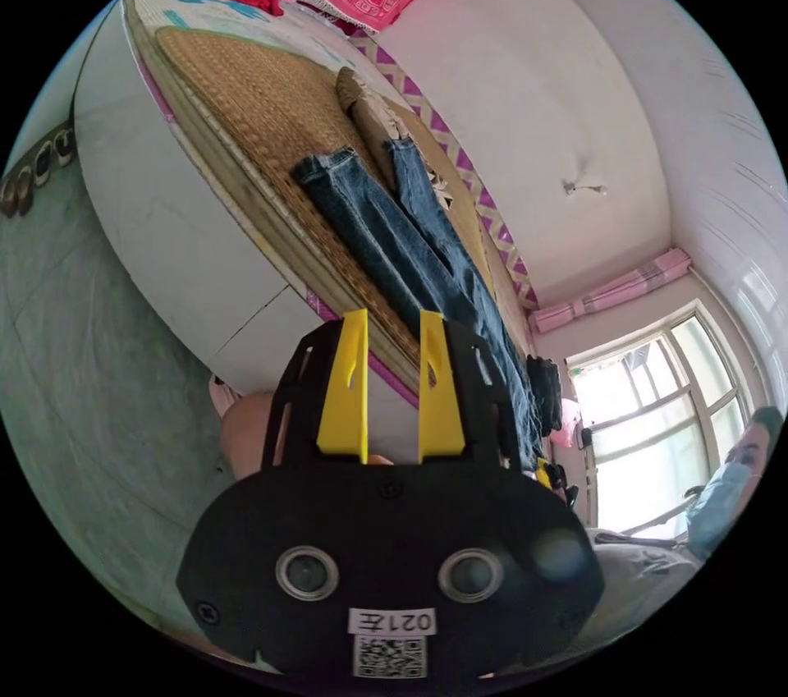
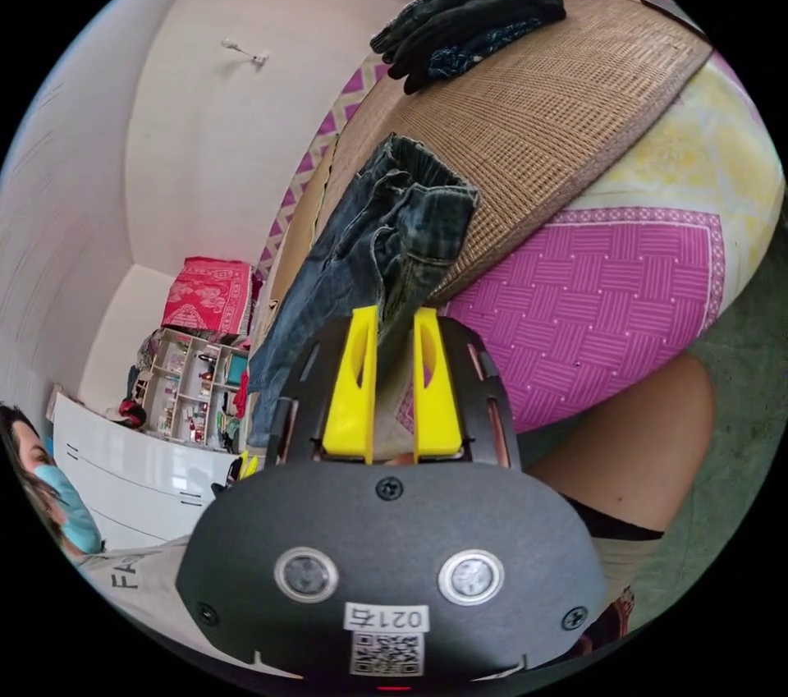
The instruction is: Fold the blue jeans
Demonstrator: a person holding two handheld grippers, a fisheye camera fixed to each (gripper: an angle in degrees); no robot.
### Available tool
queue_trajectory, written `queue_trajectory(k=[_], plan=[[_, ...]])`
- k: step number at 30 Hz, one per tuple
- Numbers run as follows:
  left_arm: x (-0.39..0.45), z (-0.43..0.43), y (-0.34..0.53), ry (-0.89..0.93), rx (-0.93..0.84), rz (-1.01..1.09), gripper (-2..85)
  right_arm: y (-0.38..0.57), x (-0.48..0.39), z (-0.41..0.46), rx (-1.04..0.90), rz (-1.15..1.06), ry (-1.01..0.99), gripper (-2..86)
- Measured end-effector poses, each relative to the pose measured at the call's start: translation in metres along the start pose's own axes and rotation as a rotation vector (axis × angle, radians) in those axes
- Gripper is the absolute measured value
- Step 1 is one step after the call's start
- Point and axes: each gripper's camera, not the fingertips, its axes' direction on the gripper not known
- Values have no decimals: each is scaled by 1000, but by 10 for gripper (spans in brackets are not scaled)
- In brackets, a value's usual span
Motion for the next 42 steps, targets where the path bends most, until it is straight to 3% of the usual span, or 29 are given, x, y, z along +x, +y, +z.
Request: queue_trajectory(k=[14, 22, 42], plan=[[-27, 65, -1, 151, -41, -211, 66, 43, 10, 9, 38, -44, -30, 15], [-48, 94, 9, 153, -68, -558, -6, 54, 28, 27, 40, -33, -57, 8], [7, 169, -64, 42, -125, -334, -9, 35, 76, 72, 15, -5, -116, 1]])
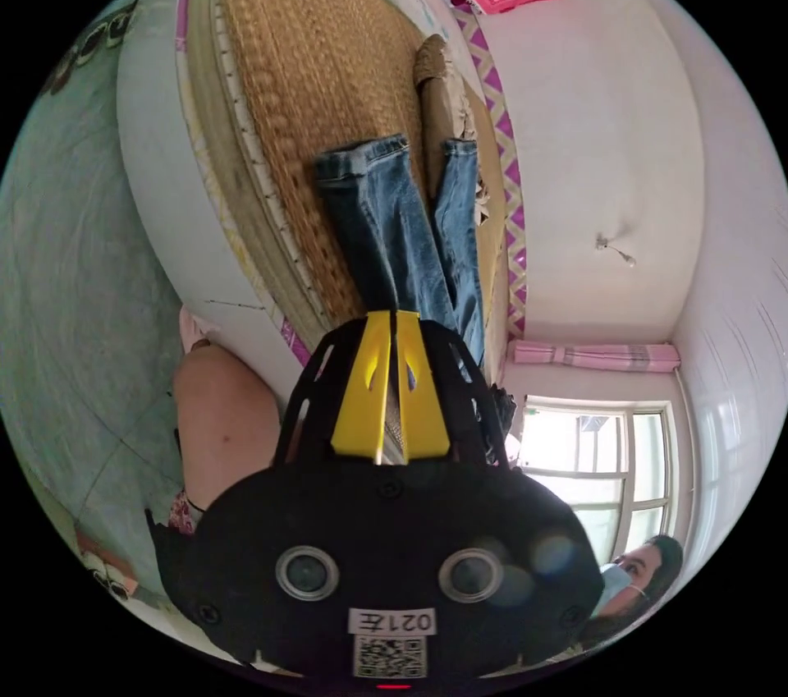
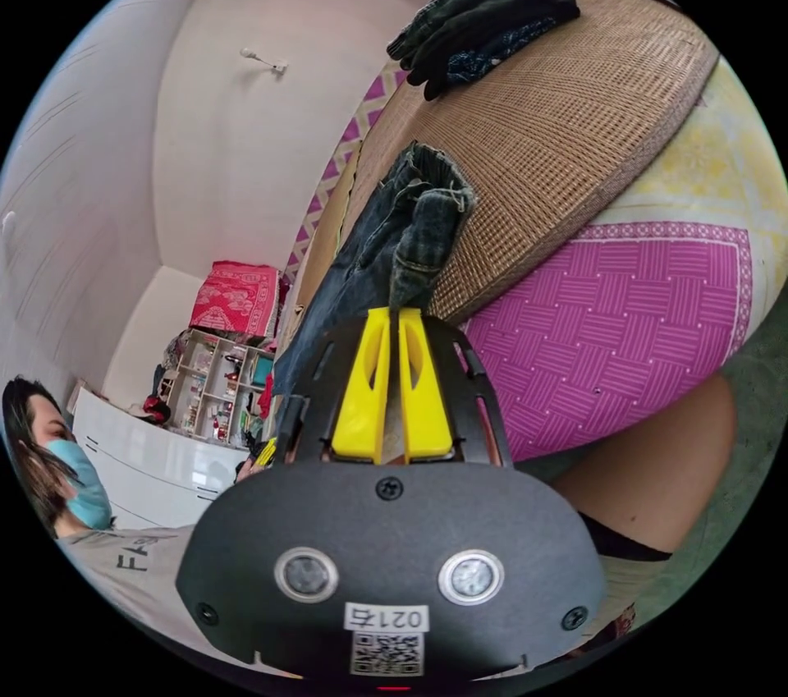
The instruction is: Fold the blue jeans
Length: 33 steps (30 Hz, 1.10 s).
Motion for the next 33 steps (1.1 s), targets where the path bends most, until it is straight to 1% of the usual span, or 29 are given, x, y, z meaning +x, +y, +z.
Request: queue_trajectory(k=[3, 8, 10, 12, 14, 16, 17, 19, 22, 25, 27, 29, 30, 32, 33], plan=[[36, -5, -5, 24, -9, 54, -10, -14, 2, 0, -21, 20, -48, 0], [139, 9, -49, -81, -65, 193, -10, -64, -20, 1, -55, 14, -163, -2], [201, 34, -88, -168, -110, 264, -10, -105, -39, 11, -83, 15, -242, -2], [245, 61, -122, -239, -143, 311, -10, -140, -55, 24, -99, 4, -276, -2], [284, 98, -160, -303, -179, 339, -10, -177, -73, 44, -124, -18, -284, -2], [324, 164, -215, -408, -235, 363, -9, -228, -88, 83, -151, -28, -262, -1], [330, 181, -228, -435, -250, 362, -9, -240, -90, 95, -154, -24, -254, -1], [341, 257, -283, -514, -303, 319, -9, -287, -90, 146, -176, -9, -211, 1], [333, 334, -335, -573, -332, 244, -8, -339, -78, 209, -190, 20, -145, 4], [321, 382, -365, -625, -374, 212, -6, -374, -61, 259, -209, 57, -76, 10], [322, 389, -373, -636, -397, 246, -4, -385, -51, 279, -232, 77, -72, 16], [321, 383, -378, -589, -420, 285, -5, -389, -44, 283, -227, 109, -156, 26], [319, 372, -380, -534, -418, 297, -5, -391, -46, 281, -229, 100, -213, 34], [316, 347, -381, -447, -373, 309, -8, -392, -58, 273, -236, 65, -257, 37], [315, 328, -379, -398, -317, 318, -9, -390, -69, 263, -229, 33, -294, 33]])
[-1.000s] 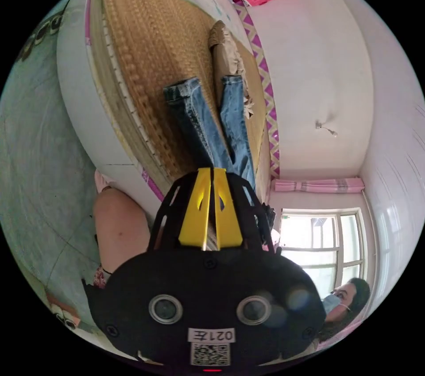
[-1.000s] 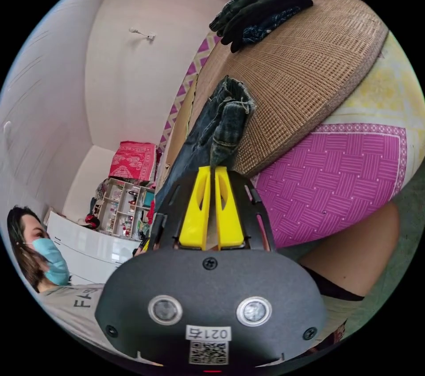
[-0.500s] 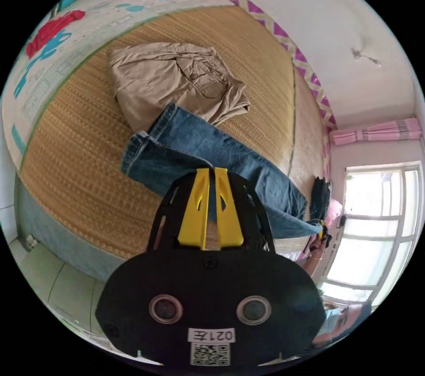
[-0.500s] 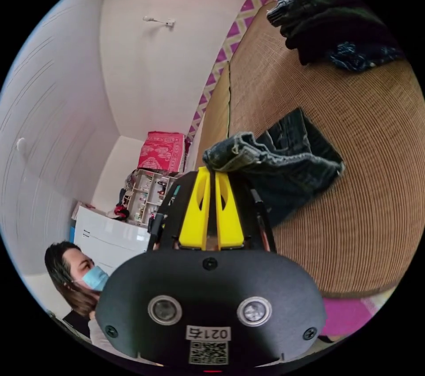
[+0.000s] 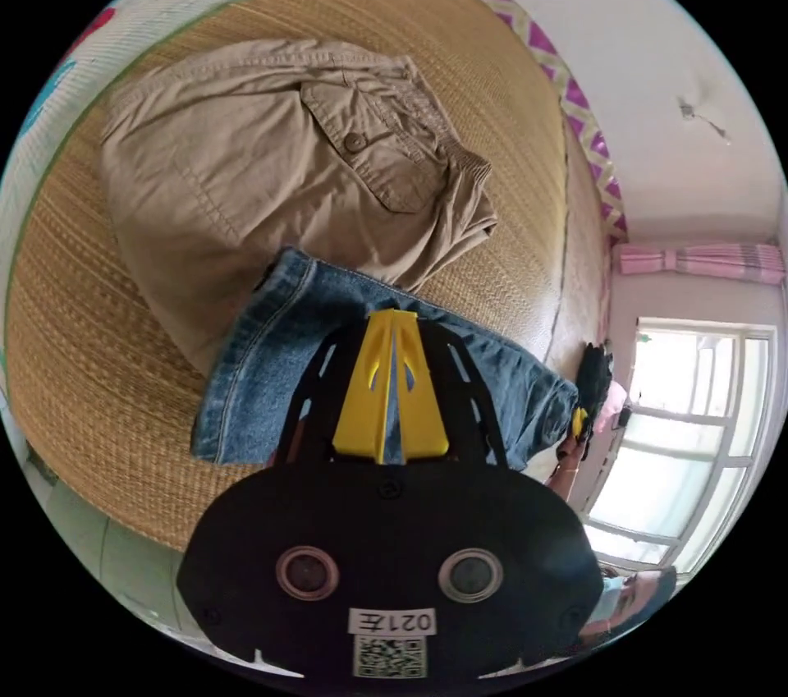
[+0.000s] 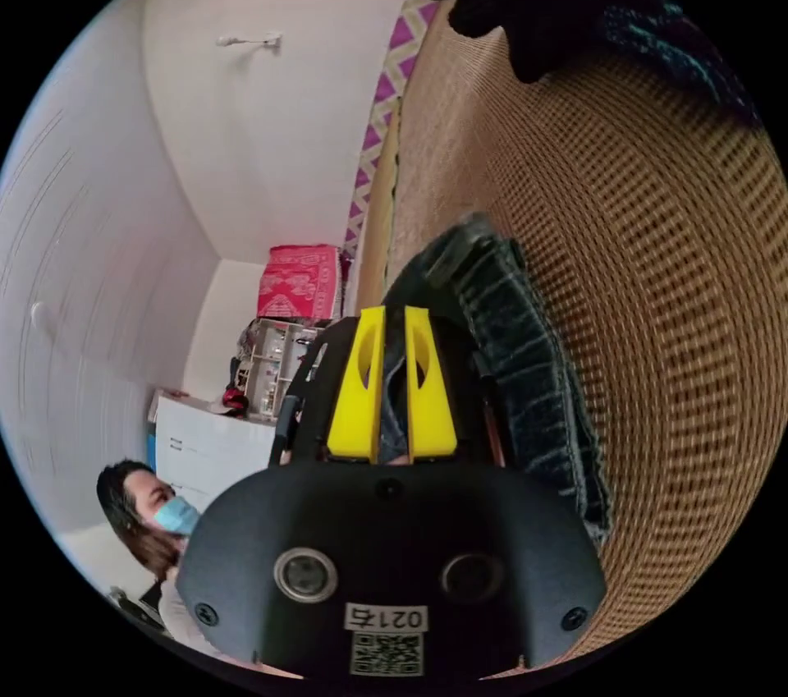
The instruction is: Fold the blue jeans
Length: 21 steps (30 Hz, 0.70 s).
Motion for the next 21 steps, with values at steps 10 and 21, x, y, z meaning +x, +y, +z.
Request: queue_trajectory(k=[10, 21], plan=[[78, 91, 86, -133, -8, 673, -10, 79, -205, 138, -279, -838, 718, -9], [-62, -21, 151, -121, 197, 468, -7, 95, -270, 225, -410, -1023, 1026, -6]])
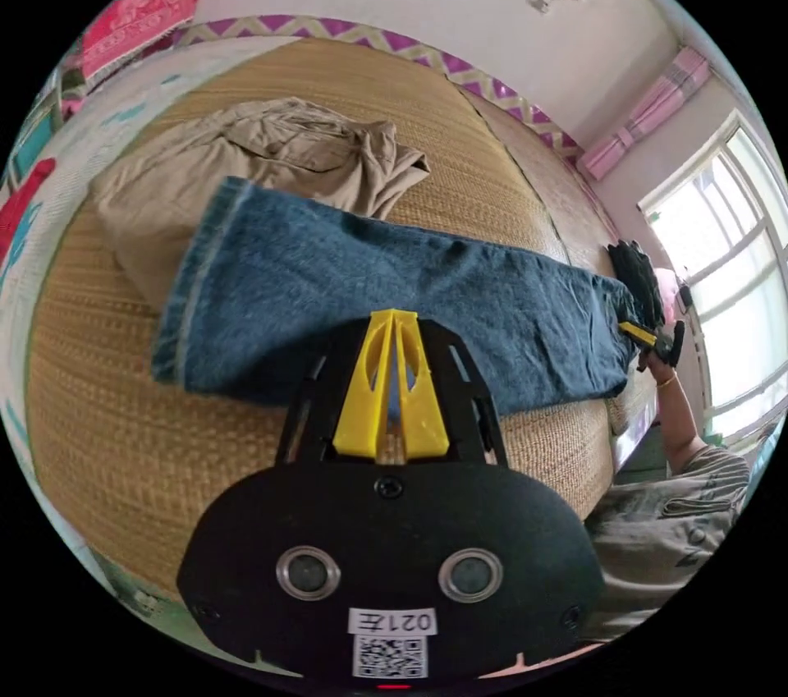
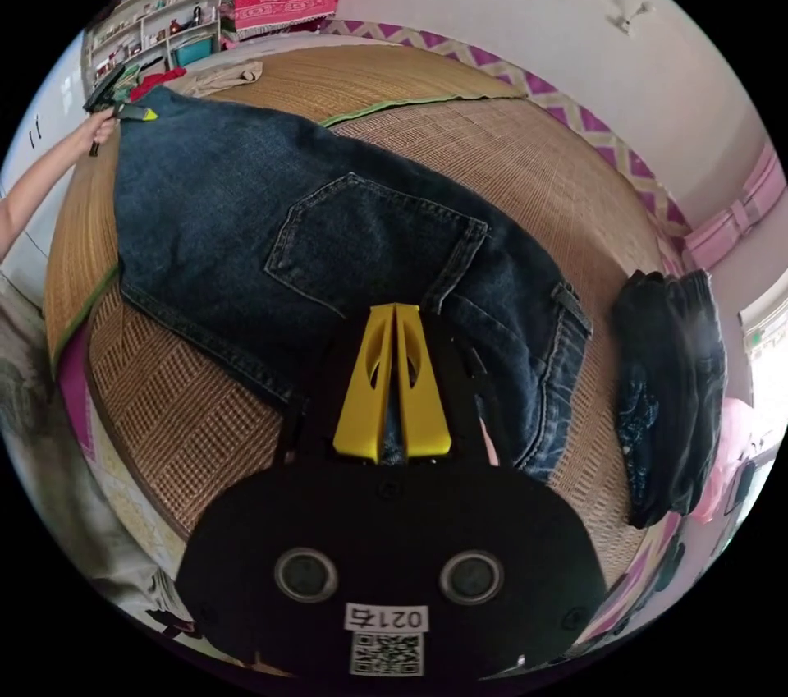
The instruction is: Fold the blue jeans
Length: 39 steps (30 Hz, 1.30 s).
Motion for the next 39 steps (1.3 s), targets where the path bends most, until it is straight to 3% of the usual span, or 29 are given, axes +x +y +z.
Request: queue_trajectory(k=[4, 7, 12, 17, 26, 32, 39], plan=[[-67, -83, 90, 18, 229, -227, 9, -18, 3, -10, 11, 11, -6, -6], [-123, -109, 143, 173, 296, -383, 70, -29, 0, -16, 9, 9, 29, -6], [-179, -104, 180, 319, 317, -539, 101, -39, 8, -25, 18, 42, 29, -6], [-194, -80, 173, 336, 252, -568, 112, -41, 34, -31, 25, 108, -46, -6], [-228, -112, 159, 402, 285, -591, 44, -33, 64, -40, 24, 134, -71, -6], [-208, -174, 137, 388, 343, -545, 37, -18, 80, -46, 28, 133, -65, -6], [-116, -296, 85, 196, 394, -391, -3, 9, 98, -62, 15, 157, -40, -6]])
